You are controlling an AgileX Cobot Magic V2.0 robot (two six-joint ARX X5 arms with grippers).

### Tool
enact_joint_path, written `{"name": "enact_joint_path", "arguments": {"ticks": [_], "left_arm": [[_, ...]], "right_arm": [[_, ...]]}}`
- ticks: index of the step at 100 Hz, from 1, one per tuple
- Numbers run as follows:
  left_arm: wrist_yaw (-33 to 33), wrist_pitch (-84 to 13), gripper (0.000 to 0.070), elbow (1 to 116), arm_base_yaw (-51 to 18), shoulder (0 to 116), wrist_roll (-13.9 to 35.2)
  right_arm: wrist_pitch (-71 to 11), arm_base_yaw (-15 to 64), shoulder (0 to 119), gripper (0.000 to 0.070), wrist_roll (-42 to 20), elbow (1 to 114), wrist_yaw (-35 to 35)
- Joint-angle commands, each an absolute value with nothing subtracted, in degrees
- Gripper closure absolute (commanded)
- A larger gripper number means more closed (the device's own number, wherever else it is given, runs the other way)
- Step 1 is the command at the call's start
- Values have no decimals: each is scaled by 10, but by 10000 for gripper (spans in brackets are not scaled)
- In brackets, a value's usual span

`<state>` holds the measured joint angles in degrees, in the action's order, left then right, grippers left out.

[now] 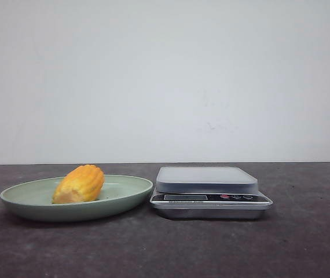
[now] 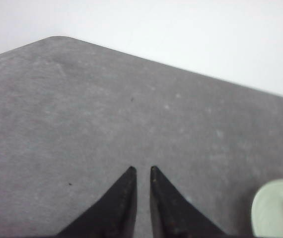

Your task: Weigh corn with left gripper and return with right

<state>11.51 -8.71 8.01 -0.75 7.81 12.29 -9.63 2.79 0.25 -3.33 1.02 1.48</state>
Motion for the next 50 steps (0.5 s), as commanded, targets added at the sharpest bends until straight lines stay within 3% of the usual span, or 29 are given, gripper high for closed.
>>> {"name": "enact_joint_path", "arguments": {"ticks": [1,10,22,50], "left_arm": [[77,-62,700,72,-5,59,81],[17,-62,700,54,-4,33,62],[-14,-66,700,26,-3,3,60],[3,-110,700,8,5,2,42]], "right_arm": [[-90,29,2,700,-38,8,15],[-90,29,2,700,-39,8,15],[-90,29,2,700,-39,8,15],[-90,29,2,700,-38,8,15]]}}
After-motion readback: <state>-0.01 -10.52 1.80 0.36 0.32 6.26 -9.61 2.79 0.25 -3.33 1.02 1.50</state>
